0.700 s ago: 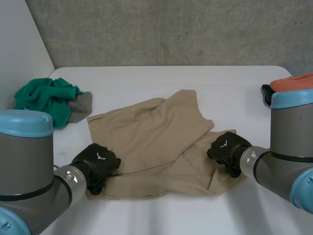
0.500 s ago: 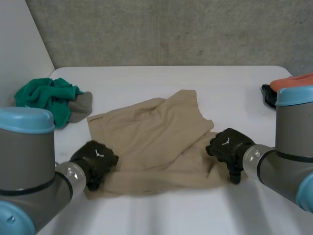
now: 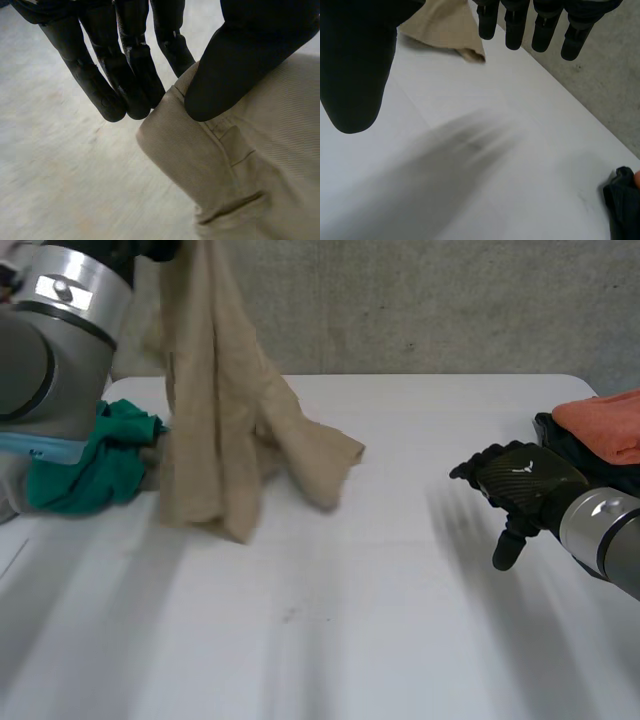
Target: Fold the laundry.
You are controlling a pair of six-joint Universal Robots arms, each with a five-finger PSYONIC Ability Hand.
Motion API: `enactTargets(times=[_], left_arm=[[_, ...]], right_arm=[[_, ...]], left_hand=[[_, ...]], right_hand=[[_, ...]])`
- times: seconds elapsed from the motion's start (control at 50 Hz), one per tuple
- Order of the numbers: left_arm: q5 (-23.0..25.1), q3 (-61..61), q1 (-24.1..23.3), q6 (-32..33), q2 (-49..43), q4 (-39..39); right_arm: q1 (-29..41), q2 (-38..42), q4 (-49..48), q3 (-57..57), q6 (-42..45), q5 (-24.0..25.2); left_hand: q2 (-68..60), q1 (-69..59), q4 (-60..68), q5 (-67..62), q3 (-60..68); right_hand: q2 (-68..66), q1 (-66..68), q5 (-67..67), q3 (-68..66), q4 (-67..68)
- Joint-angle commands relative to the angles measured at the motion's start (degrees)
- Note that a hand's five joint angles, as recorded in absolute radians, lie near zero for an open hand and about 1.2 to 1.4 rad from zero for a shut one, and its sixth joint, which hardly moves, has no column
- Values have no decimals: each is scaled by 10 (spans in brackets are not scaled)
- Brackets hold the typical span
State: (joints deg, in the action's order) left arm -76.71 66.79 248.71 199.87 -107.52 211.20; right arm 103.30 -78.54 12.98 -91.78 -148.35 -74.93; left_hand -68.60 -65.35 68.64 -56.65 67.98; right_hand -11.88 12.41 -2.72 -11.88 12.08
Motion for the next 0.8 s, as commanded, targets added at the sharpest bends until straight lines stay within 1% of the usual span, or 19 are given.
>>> enactTargets(times=[0.02, 0.06, 0.08, 0.12, 0.14, 0.2, 0.26, 0.28, 0.34, 0.36, 0.42, 0.46, 0.5, 0.52, 0.56, 0.6, 0.66, 0.72, 0.8], left_arm=[[81, 14, -46, -148, -59, -12], [102, 38, -70, -179, -79, -20], [111, 46, -79, -187, -86, -23], [132, 62, -96, -199, -99, -29], [153, 80, -115, -205, -113, -37], [182, 106, -144, -187, -131, -56], [170, 121, -151, -150, -132, -65], [146, 133, -145, -127, -125, -71], [98, 153, -132, -97, -109, -87], [65, 174, -123, -78, -90, -98], [15, 208, -111, -48, -50, -116], [-40, 250, -99, -23, -8, -139], [-70, 279, -95, -10, 20, -158], [-97, 308, -93, 3, 42, -180], [-119, 338, -92, 17, 61, -200], [-134, 379, -89, 39, 78, -229], [-132, 415, -78, 64, 88, -249], [-123, 455, -49, 96, 95, -264], [-109, 488, -7, 121, 98, -251]], right_arm=[[-17, 12, -23, -23, 3, 10], [-20, 18, -31, -24, 3, 14], [-20, 20, -33, -24, 3, 14], [-21, 24, -35, -24, 3, 15], [-21, 29, -37, -24, 3, 15], [-18, 35, -37, -27, 4, 16], [-13, 38, -39, -30, 7, 21], [-10, 39, -43, -35, 11, 28], [-6, 39, -52, -42, 20, 41], [-3, 37, -61, -47, 29, 52], [2, 33, -76, -56, 38, 67], [13, 28, -93, -64, 48, 84], [25, 26, -102, -67, 58, 96], [36, 27, -108, -69, 67, 103], [49, 31, -110, -67, 80, 108], [61, 43, -117, -65, 97, 110], [74, 62, -119, -56, 117, 109], [92, 91, -123, -41, 144, 109], [116, 133, -142, -11, 162, 93]], left_hand=[[-114, -147, 114, -133, 120], [-114, -147, 114, -133, 120], [-63, -95, 62, -82, 69], [105, 73, -106, 86, -99], [299, 267, -300, 280, -293], [546, 514, -547, 527, -540], [562, 529, -562, 543, -556], [562, 530, -562, 543, -556], [562, 530, -562, 543, -556], [562, 530, -562, 543, -556], [562, 530, -562, 543, -556], [560, 528, -561, 541, -554], [555, 523, -556, 536, -549], [539, 506, -539, 519, -532], [510, 478, -510, 491, -504], [473, 441, -473, 454, -467], [464, 432, -465, 445, -458], [443, 410, -443, 423, -436], [444, 412, -445, 425, -438]], right_hand=[[19, -24, 27, 19, -21], [19, -24, 27, 19, -21], [19, -24, 27, 19, -21], [19, -24, 27, 19, -21], [19, -24, 27, 19, -21], [19, -24, 27, 19, -21], [19, -24, 27, 19, -21], [19, -24, 27, 19, -21], [19, -24, 27, 19, -21], [19, -24, 27, 19, -21], [19, -24, 27, 19, -21], [19, -24, 27, 19, -21], [19, -24, 27, 19, -21], [14, -19, 22, 14, -16], [-6, 1, 2, -6, 4], [-43, 38, -35, -43, 41], [-49, 43, -40, -49, 46], [-50, 45, -42, -50, 48], [-50, 45, -42, -50, 48]])
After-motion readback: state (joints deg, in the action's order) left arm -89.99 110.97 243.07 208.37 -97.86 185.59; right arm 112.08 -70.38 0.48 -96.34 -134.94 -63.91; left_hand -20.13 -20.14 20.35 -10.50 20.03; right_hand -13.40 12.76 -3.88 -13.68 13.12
